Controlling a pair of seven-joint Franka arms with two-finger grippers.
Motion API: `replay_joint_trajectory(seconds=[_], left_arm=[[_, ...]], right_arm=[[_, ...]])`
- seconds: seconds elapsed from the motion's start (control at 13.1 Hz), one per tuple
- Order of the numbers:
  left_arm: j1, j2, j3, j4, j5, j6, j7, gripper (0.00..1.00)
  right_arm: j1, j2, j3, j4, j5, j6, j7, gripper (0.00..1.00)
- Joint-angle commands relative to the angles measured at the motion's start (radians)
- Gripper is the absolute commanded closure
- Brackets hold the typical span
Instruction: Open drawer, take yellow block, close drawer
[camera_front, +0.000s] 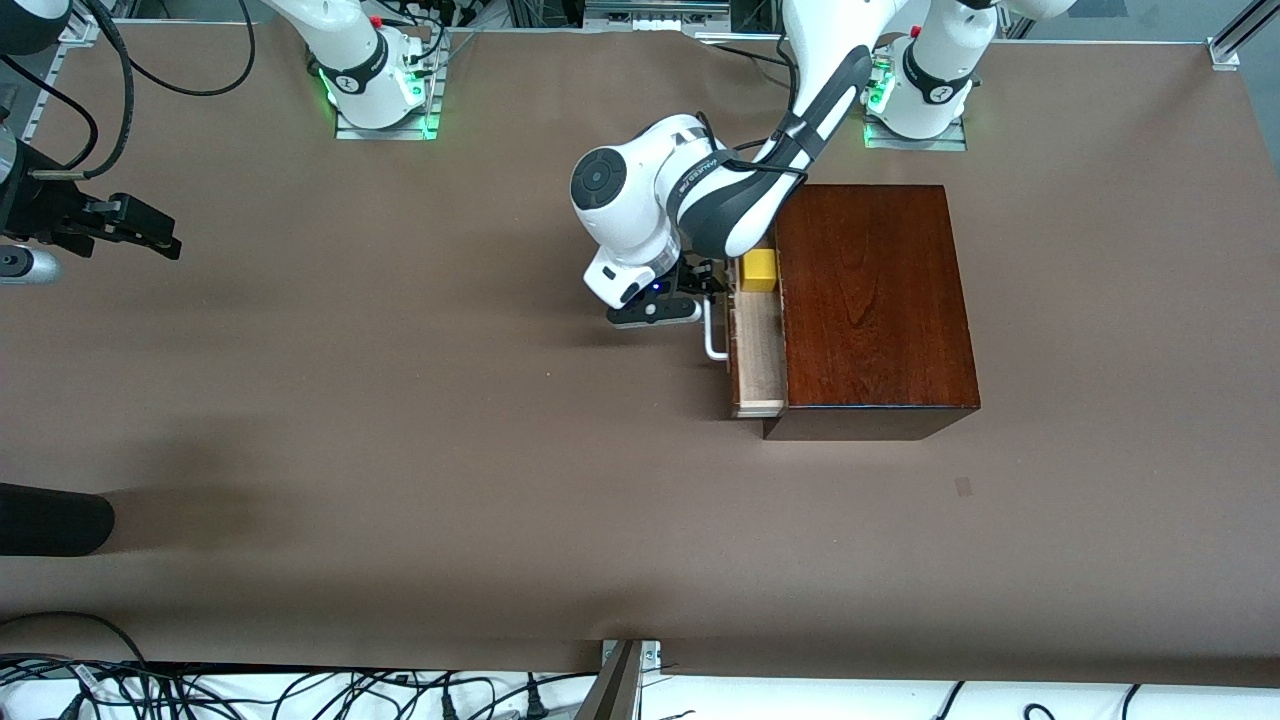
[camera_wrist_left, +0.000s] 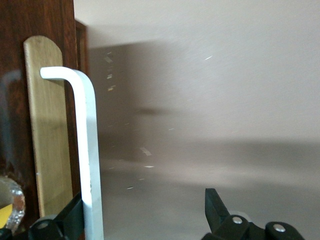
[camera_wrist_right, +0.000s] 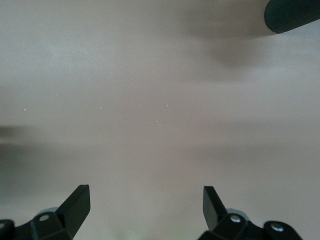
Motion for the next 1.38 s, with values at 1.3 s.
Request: replay_joint_trajectory(seconds=[1.3], left_arm=[[0.334, -0.302, -0.004, 0.181, -0.178, -0.532, 0.630, 0.00]], right_arm=[[0.017, 0.089, 0.011, 0.019, 0.003, 0.042, 0.006, 0.00]])
